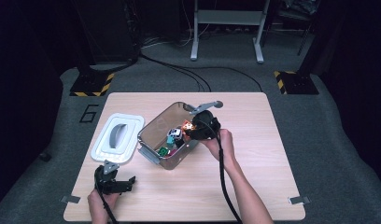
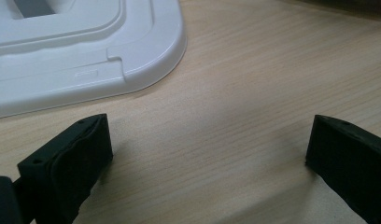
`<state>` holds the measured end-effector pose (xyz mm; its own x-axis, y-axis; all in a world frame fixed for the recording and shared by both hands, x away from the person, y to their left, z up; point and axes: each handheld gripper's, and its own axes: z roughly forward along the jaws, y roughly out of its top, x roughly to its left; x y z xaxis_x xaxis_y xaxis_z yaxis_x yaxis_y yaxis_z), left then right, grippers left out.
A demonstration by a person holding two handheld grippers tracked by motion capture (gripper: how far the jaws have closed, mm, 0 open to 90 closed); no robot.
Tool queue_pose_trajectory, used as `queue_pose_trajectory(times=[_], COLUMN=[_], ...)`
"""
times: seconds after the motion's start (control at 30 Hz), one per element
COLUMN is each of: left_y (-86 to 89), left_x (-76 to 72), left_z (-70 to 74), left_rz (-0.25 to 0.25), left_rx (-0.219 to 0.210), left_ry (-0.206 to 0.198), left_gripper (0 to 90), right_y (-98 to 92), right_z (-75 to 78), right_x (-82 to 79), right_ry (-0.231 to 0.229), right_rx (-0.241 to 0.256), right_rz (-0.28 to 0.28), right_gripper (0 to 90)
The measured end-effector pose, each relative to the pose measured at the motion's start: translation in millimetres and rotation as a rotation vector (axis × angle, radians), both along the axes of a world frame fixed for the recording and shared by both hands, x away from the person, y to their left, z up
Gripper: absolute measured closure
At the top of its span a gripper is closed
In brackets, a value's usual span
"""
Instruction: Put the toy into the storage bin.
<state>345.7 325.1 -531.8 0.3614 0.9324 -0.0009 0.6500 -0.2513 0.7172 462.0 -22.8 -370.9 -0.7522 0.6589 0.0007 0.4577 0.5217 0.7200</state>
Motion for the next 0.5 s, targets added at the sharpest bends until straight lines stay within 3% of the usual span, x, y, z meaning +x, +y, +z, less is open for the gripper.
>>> queue_pose_trajectory(times=[0.33,0.5], left_y=[0.0,0.0], left_x=[0.0,0.0], left_z=[0.0,0.0], left_rz=[0.000,0.000], left_rx=[0.000,0.000], left_ry=[0.000,0.000], left_gripper=[0.2,0.2], right_y=[17.2,15.3], right_z=[-15.6,-17.4], right_x=[2.3,0.5], right_ry=[0.051,0.045], right_rx=[-0.036,-0.043], right_rz=[0.019,0.024], right_gripper=[58.3,57.9])
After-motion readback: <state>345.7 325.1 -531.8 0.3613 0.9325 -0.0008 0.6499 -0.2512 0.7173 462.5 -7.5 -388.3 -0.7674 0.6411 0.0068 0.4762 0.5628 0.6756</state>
